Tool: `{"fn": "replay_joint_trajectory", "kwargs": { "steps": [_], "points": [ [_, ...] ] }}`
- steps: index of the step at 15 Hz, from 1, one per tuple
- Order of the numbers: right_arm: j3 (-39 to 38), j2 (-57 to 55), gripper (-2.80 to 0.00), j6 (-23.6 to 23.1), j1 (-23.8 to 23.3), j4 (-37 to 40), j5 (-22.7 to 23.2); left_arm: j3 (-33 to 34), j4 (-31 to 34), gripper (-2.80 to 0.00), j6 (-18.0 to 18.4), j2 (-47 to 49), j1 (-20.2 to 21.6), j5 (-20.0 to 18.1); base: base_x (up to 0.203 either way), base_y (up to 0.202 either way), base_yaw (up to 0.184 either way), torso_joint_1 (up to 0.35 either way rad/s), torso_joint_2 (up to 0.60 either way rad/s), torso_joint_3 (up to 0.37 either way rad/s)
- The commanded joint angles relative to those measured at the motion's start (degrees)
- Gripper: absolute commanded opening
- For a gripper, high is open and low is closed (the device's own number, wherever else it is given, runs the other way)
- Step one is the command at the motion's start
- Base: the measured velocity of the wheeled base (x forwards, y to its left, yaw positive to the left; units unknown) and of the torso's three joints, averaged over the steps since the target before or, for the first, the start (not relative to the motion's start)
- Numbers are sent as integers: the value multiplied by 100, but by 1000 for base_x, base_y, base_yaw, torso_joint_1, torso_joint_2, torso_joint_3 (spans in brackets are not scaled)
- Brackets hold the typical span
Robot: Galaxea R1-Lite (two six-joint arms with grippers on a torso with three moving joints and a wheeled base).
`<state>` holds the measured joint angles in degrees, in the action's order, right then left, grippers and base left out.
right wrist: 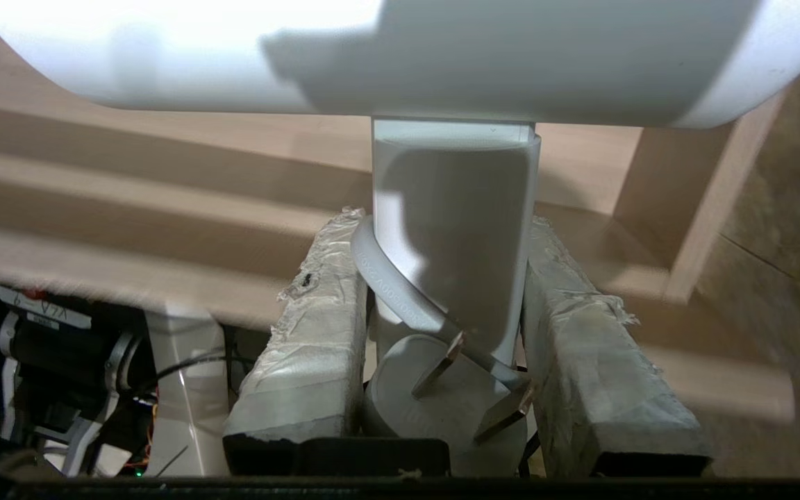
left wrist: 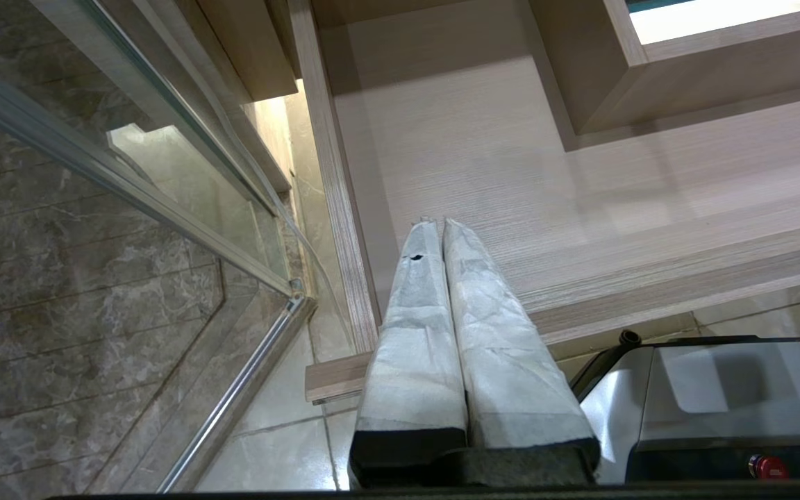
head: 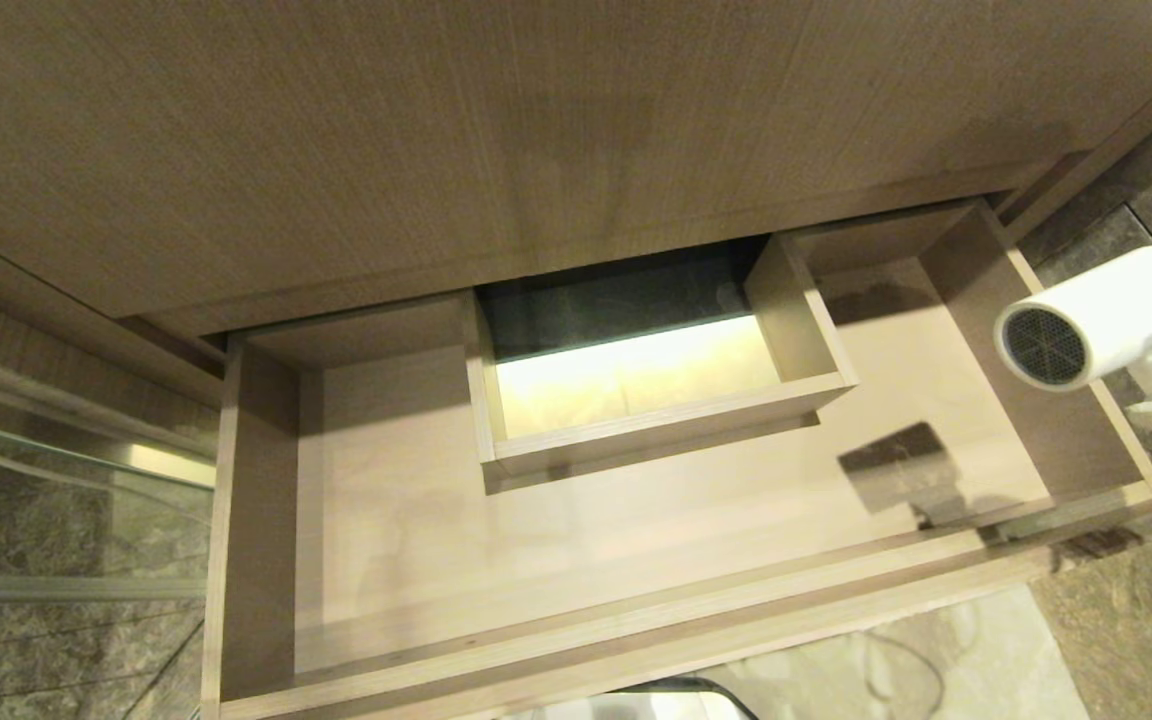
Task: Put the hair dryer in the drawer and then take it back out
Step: Put it into the drawer
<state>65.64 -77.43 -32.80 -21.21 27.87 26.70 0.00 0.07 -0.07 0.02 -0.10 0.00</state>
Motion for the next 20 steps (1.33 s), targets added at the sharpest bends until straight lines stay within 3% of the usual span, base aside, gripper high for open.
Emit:
{"fn": "replay_joint_trajectory", "kwargs": {
  "steps": [1, 4, 9, 13, 20],
  "points": [
    [912, -1795, -280, 55, 65, -33, 23, 0, 1, -280, -1, -2, 1, 0, 0, 0, 0, 0, 0, 0],
    [2110, -2989, -280, 155, 153, -87, 27, 0, 1, -280, -1, -2, 1, 0, 0, 0, 0, 0, 0, 0],
    [3033, -3808, -280, 414, 290, -597, 21, 0, 1, -280, -1, -2, 1, 0, 0, 0, 0, 0, 0, 0],
    [3394, -4422, -280, 639, 489, -1636, 20, 0, 1, -280, -1, -2, 1, 0, 0, 0, 0, 0, 0, 0],
    [3523, -4794, -280, 662, 702, -1963, 27, 6, 1, -280, -1, -6, 1, 0, 0, 0, 0, 0, 0, 0]
  ]
}}
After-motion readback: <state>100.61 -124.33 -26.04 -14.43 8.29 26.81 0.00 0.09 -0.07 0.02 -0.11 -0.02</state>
